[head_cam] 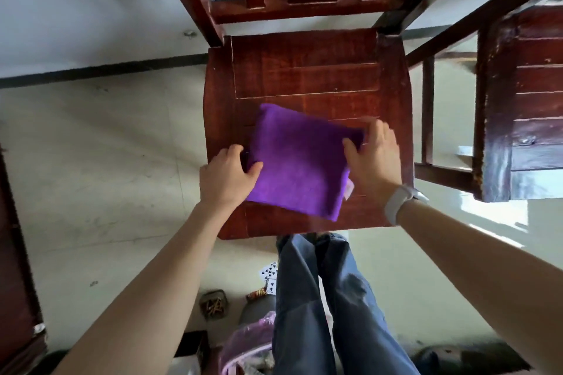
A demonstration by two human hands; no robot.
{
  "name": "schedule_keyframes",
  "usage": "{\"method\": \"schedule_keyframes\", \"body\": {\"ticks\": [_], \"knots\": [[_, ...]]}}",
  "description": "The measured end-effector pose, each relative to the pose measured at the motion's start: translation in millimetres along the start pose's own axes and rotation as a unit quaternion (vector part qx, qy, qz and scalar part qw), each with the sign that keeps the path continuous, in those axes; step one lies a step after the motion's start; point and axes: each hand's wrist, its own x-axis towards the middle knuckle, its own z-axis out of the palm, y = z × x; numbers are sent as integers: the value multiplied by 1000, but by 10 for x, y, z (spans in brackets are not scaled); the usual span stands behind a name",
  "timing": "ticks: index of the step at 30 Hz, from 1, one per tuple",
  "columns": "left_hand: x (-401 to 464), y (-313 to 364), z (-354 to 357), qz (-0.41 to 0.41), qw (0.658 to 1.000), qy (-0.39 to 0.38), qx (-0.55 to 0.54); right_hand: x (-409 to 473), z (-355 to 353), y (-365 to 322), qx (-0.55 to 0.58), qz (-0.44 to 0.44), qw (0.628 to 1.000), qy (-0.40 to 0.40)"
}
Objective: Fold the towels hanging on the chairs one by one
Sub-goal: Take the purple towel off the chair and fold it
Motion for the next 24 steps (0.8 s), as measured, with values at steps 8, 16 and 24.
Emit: {"method": "schedule_keyframes", "body": {"ticks": [8,16,24], "knots": [[65,247,97,-113,957,19,-266,-115,270,316,190,197,961,-47],[175,328,105,-150,941,-39,-300,-25,345,288,320,278,901,-94],[-256,619,-120,-87,912,-93,-391,-297,-69,459,424,226,872,-95]]}}
